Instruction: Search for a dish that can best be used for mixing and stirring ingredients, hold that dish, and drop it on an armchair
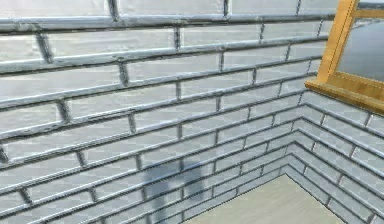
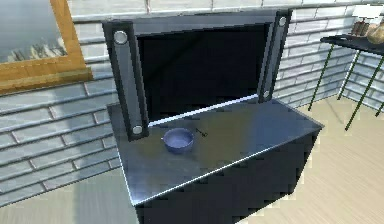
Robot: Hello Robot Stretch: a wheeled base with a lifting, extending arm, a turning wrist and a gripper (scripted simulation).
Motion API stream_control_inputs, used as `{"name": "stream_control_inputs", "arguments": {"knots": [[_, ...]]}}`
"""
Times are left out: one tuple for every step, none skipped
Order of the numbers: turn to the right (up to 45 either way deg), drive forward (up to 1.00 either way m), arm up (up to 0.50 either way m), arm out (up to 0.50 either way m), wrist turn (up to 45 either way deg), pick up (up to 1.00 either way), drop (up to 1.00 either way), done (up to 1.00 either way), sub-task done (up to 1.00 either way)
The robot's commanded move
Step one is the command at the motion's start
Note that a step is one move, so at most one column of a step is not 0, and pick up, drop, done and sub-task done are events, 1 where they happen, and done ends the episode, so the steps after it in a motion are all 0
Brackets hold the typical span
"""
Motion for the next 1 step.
{"name": "stream_control_inputs", "arguments": {"knots": [[0.0, 0.0, 0.32, 0.0, 0.0, 0.0, 0.0, 0.0, 0.0]]}}
